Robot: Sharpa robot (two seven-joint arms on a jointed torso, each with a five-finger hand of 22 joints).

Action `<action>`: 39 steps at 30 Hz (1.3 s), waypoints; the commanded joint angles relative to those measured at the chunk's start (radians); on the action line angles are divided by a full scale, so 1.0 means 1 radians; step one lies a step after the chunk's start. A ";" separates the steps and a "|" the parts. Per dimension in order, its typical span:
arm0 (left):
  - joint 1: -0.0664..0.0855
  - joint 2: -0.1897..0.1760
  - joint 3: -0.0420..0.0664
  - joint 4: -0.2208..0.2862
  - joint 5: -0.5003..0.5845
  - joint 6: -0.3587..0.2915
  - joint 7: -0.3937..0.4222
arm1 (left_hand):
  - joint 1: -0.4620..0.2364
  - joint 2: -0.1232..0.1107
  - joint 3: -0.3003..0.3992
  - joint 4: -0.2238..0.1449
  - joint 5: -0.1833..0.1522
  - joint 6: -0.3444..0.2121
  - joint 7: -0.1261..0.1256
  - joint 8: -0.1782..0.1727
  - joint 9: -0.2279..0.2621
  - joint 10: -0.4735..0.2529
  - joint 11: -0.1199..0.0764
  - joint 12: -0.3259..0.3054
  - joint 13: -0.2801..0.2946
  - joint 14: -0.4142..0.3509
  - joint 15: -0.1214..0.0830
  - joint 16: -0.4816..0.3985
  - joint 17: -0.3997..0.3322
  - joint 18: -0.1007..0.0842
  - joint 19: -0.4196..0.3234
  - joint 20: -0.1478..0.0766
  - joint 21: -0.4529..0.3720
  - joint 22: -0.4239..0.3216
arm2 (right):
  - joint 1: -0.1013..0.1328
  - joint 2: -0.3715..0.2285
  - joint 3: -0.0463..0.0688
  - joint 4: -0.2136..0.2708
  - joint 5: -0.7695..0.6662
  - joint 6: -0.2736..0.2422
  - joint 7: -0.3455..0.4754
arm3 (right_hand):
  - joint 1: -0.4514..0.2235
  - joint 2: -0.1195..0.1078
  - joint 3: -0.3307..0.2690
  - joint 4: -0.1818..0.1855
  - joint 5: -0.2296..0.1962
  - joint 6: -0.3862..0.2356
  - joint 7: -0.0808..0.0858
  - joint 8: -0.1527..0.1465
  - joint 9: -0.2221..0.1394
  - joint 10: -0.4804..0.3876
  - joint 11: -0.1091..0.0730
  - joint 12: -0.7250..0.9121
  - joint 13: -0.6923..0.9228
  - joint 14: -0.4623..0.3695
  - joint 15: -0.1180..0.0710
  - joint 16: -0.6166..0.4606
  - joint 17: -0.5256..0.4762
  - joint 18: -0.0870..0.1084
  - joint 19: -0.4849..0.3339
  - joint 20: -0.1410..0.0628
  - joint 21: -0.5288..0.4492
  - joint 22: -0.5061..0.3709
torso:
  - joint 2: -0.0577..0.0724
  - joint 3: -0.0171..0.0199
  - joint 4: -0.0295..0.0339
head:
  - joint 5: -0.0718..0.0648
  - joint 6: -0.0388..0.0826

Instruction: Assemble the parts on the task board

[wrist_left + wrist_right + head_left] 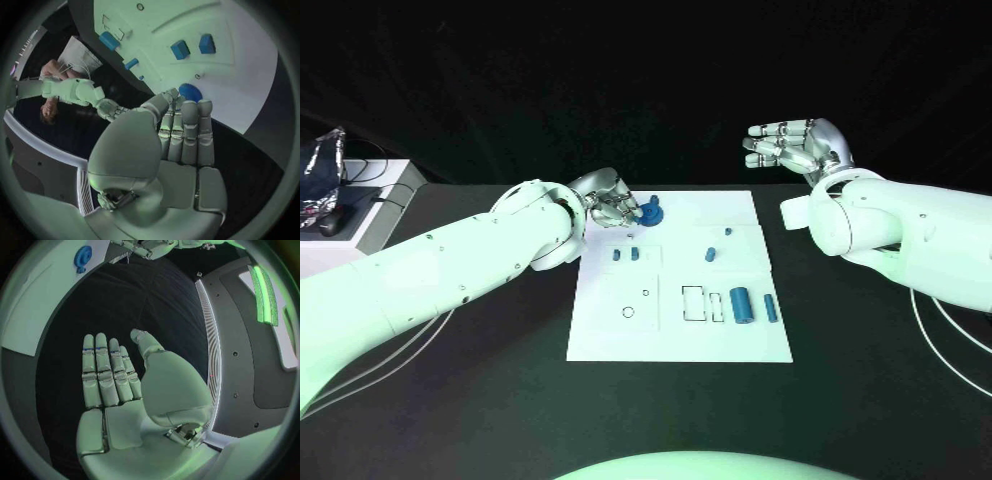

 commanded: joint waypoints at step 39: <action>-0.011 0.040 -0.026 -0.086 -0.053 0.072 -0.038 | -0.009 -0.002 0.003 -0.006 0.002 0.011 0.001 0.005 0.001 0.032 -0.023 -0.011 0.007 0.008 -0.001 -0.009 0.013 0.018 0.001 -0.009 0.003 0.012 | -0.003 0.006 0.000 -0.001 -0.007 0.013 0.012 | -0.006 0.002 0.008 -0.001 0.005 0.006 0.000 -0.001 0.000 0.005 -0.006 -0.005 0.000 -0.003 -0.004 -0.004 -0.001 -0.006 -0.001 -0.002 -0.004 -0.001 | 0.001 0.0006 -0.0013 | 0.005 -0.005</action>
